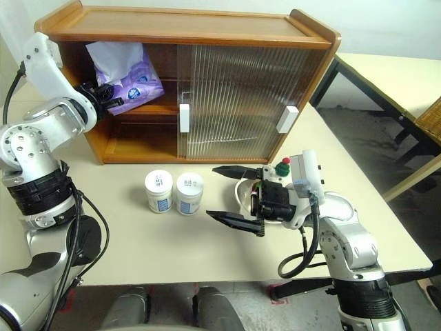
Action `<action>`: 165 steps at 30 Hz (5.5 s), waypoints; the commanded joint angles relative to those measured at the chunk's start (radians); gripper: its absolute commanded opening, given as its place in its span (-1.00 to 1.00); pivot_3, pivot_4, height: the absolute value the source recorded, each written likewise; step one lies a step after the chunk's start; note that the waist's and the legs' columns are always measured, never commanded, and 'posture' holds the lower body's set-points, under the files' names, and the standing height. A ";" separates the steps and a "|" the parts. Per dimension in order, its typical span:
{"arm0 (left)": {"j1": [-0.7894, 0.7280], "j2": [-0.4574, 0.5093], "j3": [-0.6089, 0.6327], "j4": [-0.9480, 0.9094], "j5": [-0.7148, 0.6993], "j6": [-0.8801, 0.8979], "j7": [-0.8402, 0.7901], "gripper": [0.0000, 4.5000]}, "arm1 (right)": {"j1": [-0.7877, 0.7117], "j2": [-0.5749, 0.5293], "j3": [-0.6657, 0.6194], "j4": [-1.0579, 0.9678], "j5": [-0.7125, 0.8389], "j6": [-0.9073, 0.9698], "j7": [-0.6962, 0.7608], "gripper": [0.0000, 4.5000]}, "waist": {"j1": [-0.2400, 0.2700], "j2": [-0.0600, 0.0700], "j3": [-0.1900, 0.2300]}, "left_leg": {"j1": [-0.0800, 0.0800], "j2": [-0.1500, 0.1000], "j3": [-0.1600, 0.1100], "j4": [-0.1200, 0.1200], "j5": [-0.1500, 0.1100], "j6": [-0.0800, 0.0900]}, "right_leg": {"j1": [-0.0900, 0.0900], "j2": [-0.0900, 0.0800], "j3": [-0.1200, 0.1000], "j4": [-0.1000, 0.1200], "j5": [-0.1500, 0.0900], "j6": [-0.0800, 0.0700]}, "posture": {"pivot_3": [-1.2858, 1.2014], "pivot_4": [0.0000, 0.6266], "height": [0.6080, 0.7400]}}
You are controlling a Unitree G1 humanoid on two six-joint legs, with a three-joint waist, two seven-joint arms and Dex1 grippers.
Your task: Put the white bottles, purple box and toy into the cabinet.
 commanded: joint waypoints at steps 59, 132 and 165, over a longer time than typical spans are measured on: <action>0.327 0.295 -0.406 -0.079 0.127 -0.447 -0.375 -0.98 | -0.021 0.006 0.016 -0.026 0.005 0.042 -0.017 1.00 | -0.006 0.001 0.000 | -0.004 0.000 0.003 0.004 -0.006 0.004 | -0.003 0.000 0.003 0.000 0.000 0.000 | -0.05 -0.84 1.00; 0.866 0.599 -0.467 0.023 0.094 -0.961 -1.122 0.99 | -0.013 0.188 -0.044 -0.043 0.073 0.007 -0.276 1.00 | -0.048 0.009 -0.005 | -0.008 0.008 0.006 -0.010 -0.010 0.003 | -0.025 0.001 0.021 0.002 0.003 -0.008 | -0.05 -0.81 1.00; 0.765 0.480 -0.564 0.035 0.116 -0.791 -1.031 0.36 | 0.015 0.194 -0.039 -0.060 0.067 0.004 -0.281 1.00 | -0.057 0.011 -0.006 | -0.006 0.007 0.010 -0.010 -0.010 0.003 | -0.021 0.001 0.020 0.002 0.002 -0.006 | -0.06 -0.79 1.00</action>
